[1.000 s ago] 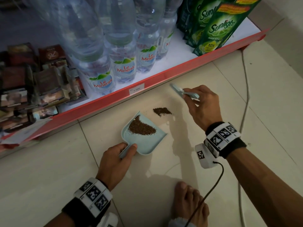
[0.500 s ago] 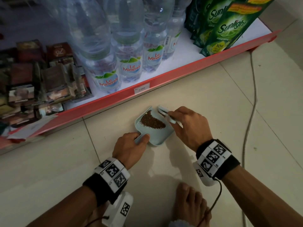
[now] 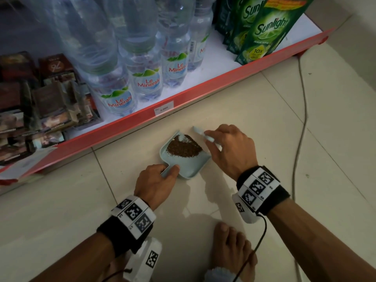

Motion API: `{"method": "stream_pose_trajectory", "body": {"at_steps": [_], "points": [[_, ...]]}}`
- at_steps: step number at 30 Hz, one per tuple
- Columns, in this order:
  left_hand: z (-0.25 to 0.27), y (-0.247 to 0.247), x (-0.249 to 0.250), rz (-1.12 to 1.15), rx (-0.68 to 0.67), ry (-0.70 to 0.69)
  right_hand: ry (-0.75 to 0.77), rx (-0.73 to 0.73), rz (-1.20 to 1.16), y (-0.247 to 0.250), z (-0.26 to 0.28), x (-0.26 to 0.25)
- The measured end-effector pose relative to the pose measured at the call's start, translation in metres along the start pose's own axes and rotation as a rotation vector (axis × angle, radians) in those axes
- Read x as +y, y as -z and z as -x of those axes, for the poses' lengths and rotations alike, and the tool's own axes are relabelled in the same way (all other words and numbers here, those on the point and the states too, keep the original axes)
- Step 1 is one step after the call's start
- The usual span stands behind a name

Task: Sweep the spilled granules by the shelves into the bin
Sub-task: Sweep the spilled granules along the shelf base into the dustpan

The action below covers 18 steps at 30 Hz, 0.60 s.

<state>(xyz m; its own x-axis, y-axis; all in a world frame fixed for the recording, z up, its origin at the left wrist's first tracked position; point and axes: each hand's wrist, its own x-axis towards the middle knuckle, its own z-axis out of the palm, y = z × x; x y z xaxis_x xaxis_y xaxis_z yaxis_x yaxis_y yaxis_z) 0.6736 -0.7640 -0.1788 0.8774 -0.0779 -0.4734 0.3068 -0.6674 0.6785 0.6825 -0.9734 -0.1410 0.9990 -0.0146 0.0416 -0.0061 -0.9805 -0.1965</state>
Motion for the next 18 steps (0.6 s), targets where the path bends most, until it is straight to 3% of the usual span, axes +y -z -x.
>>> {"method": "stream_pose_trajectory", "body": {"at_steps": [4,8,11,14,18], "points": [[0.002,0.001,0.002,0.030,0.000,0.013,0.088,-0.069,-0.103,-0.001,0.016,-0.016],[0.003,0.002,0.002,0.052,-0.013,0.010,0.094,0.128,-0.160,0.007,0.016,-0.011],[0.003,0.001,-0.001,0.054,-0.015,-0.003,-0.007,0.168,-0.113,0.011,0.006,0.007],[0.003,0.000,-0.002,0.059,-0.011,-0.004,-0.046,0.086,-0.058,0.008,0.003,0.014],[0.004,-0.003,-0.001,0.079,-0.010,0.009,0.103,-0.085,-0.092,0.003,0.016,-0.005]]}}
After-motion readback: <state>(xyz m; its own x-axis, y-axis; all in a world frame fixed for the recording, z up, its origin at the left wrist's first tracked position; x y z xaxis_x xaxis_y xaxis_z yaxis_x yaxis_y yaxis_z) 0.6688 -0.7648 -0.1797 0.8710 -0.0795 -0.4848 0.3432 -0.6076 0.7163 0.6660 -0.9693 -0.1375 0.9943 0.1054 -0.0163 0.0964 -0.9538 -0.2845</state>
